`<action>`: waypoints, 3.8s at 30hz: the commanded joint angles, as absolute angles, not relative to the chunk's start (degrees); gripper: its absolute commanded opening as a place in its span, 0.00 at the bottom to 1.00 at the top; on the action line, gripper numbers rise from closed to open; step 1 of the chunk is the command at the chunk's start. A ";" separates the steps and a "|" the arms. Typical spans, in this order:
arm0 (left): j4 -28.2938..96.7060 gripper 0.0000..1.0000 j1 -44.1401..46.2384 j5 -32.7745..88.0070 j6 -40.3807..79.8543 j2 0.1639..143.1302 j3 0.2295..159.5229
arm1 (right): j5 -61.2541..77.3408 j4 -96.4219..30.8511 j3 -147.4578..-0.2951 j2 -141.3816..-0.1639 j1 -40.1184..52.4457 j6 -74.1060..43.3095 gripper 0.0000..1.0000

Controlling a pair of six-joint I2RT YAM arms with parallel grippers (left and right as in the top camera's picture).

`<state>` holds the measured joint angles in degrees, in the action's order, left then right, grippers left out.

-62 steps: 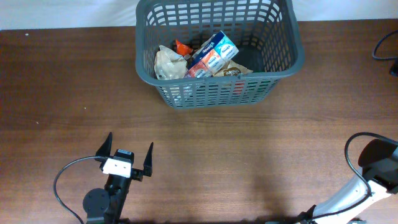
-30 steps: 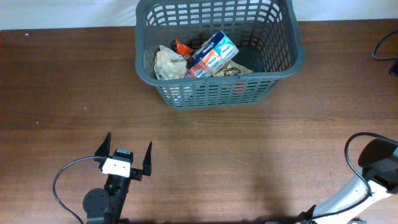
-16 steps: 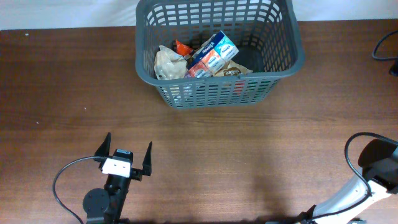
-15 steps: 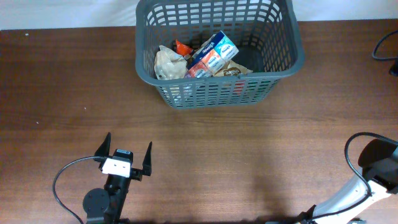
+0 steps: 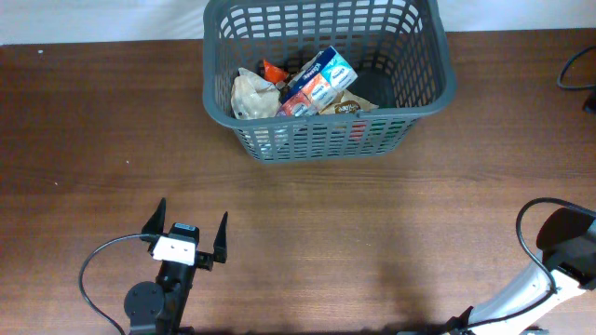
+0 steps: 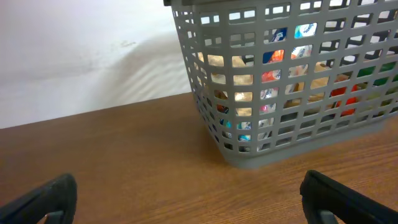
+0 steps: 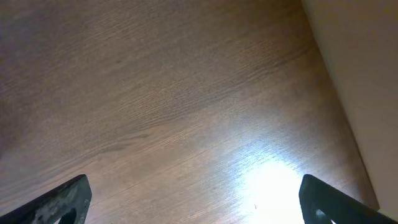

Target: Pack container

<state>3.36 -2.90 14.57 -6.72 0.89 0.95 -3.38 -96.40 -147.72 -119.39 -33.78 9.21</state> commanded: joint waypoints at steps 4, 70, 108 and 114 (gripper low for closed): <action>3.42 0.99 -2.61 14.17 -7.84 0.34 0.49 | -3.66 -96.27 -147.26 -118.43 -33.78 8.93 0.99; 3.42 0.99 -2.61 14.17 -7.84 0.34 0.49 | 8.91 12.99 -11.97 -5.74 1.21 8.08 0.99; 3.42 0.99 -2.61 14.17 -7.84 0.34 0.49 | 8.32 10.13 -0.32 -0.19 1.21 8.05 0.99; 3.42 0.99 -2.61 14.17 -7.84 0.34 0.49 | 8.34 4.54 -0.32 -0.19 1.23 8.05 0.99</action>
<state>3.38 -2.90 14.57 -6.72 0.89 0.95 9.04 5.96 -0.73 -0.89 0.71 8.73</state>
